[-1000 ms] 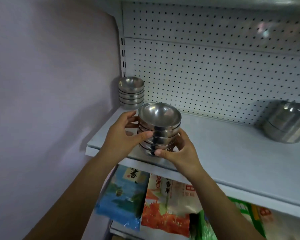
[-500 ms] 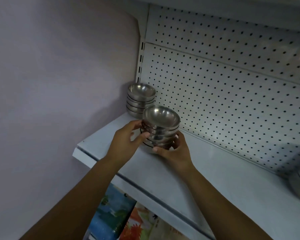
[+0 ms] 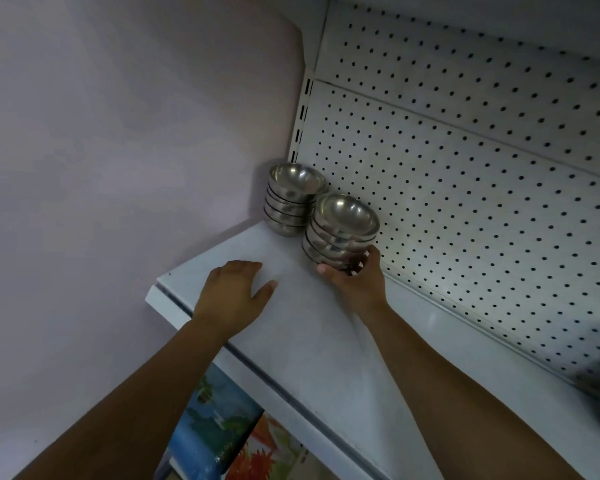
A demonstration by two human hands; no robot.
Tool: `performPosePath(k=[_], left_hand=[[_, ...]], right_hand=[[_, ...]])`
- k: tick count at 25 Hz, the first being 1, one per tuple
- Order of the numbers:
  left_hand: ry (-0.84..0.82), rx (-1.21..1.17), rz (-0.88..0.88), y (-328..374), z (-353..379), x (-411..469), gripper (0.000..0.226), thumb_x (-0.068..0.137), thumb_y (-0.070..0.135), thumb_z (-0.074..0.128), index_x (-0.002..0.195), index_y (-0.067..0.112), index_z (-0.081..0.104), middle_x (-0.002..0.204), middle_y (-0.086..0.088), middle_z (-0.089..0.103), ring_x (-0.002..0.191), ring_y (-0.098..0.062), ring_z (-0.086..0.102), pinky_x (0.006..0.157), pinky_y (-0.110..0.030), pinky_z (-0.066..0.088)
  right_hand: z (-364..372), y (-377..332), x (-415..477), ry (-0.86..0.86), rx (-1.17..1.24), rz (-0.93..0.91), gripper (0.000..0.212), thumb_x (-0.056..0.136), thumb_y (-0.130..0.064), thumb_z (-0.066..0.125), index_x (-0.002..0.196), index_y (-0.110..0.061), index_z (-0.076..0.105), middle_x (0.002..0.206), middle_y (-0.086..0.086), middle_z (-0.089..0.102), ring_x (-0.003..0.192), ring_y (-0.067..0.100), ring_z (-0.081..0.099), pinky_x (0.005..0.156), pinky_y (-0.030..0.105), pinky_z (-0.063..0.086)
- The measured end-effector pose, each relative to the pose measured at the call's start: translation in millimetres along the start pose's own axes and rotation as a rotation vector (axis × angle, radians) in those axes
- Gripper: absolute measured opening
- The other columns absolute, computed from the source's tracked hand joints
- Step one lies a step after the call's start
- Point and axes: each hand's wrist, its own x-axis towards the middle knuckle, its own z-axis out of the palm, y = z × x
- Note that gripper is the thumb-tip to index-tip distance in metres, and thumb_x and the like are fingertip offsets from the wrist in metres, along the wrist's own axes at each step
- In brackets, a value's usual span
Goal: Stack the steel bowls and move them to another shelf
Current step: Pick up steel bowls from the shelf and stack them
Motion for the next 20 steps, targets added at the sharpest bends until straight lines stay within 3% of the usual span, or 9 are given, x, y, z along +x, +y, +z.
performPosePath(k=[2,5,10,17,20], left_hand=[[0.003,0.001,0.005,-0.9,0.5,-0.2,0.083,0.091,0.071,0.026,0.134,0.011,0.065,0.132,-0.011,0.068,0.122,-0.031,0.062,0.108,-0.044,0.045],[0.010,-0.018,0.001,0.1,-2.9,0.9,0.080,0.090,0.067,0.027,0.128,0.009,0.068,0.127,-0.012,0.070,0.117,-0.032,0.064,0.106,-0.043,0.044],[-0.001,-0.033,-0.025,0.8,-4.1,3.2,0.078,0.090,0.065,0.029,0.134,0.011,0.064,0.134,-0.010,0.066,0.126,-0.029,0.059,0.112,-0.041,0.036],[-0.014,-0.040,-0.017,-4.8,-1.2,9.6,0.066,0.094,0.058,0.036,0.136,0.014,0.061,0.137,-0.007,0.064,0.128,-0.027,0.056,0.115,-0.043,0.034],[-0.014,-0.068,-0.020,-3.3,-1.8,10.3,0.055,0.101,0.053,0.046,0.137,0.014,0.060,0.138,-0.006,0.063,0.130,-0.026,0.054,0.116,-0.042,0.030]], right_hand=[[3.2,0.4,11.7,0.036,0.005,0.015,0.083,0.067,-0.022,0.099,0.129,-0.027,0.044,0.110,-0.018,0.062,0.100,0.002,0.066,0.079,0.013,0.055],[6.0,2.0,26.0,0.072,-0.004,0.034,0.095,0.064,-0.029,0.100,0.140,-0.021,0.044,0.118,-0.010,0.063,0.108,0.016,0.068,0.095,0.033,0.057],[8.1,-0.6,33.2,0.109,-0.027,0.034,0.104,0.065,-0.029,0.099,0.150,-0.019,0.039,0.122,-0.010,0.057,0.113,0.016,0.062,0.095,0.030,0.052],[6.4,4.6,35.1,0.127,-0.013,0.058,0.108,0.063,-0.031,0.100,0.151,-0.026,0.038,0.124,-0.011,0.058,0.121,0.018,0.064,0.105,0.041,0.054],[3.6,4.8,33.9,0.098,0.016,0.091,0.123,0.054,-0.039,0.101,0.155,-0.026,0.033,0.133,-0.008,0.062,0.124,0.018,0.064,0.107,0.044,0.054]])
